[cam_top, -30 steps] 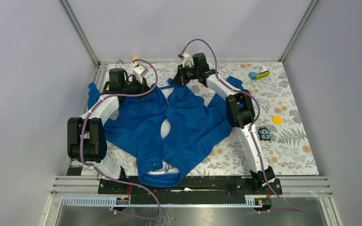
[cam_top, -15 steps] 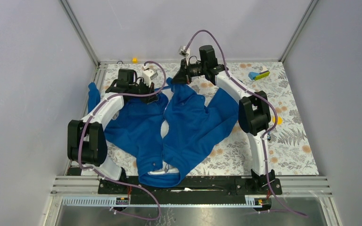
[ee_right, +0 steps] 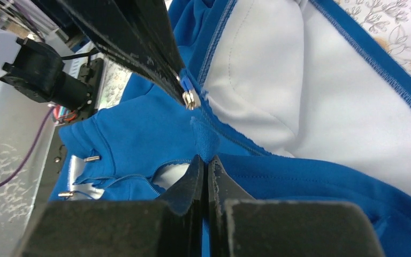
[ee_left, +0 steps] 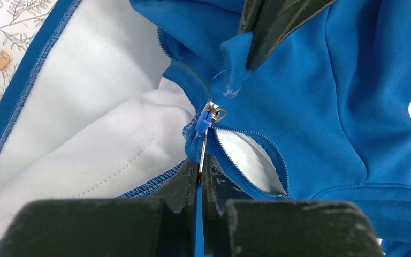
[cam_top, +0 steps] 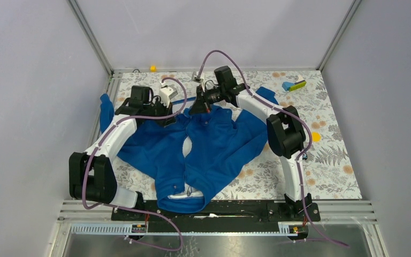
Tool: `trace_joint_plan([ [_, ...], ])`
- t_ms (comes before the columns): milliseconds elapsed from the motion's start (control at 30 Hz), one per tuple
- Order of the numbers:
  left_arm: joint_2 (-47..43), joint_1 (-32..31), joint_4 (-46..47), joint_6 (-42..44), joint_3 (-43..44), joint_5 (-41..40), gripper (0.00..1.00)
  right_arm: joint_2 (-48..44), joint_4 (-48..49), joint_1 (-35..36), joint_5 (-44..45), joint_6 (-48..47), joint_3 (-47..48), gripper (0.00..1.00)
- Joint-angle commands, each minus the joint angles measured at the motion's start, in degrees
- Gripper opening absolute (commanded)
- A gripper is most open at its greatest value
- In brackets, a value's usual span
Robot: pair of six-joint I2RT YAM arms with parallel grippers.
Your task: Zip up the jacket
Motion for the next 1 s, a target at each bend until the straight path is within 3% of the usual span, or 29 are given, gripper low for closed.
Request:
trace_joint_plan([
  [0, -1.8, -1.3, 1.9, 3.2, -0.6, 3.1, 0.00, -3.3, -10.4, 1.0, 5.0, -9.8, 5.6, 0.00],
  [333, -1.3, -2.6, 1.1, 3.5, -0.4, 1.2, 0.00, -5.5, -12.3, 3.0, 15.2, -15.0, 3.6, 0.00],
  [633, -0.4, -2.7, 1.1, 3.2, -0.1, 0.3, 0.00, -12.4, 3.0, 3.2, 15.9, -13.6, -8.3, 0.00],
  [967, -0.1, -2.7, 1.0, 3.1, 0.1, 1.3, 0.00, -12.3, 4.9, 4.4, 19.2, -13.5, -9.1, 0.00],
])
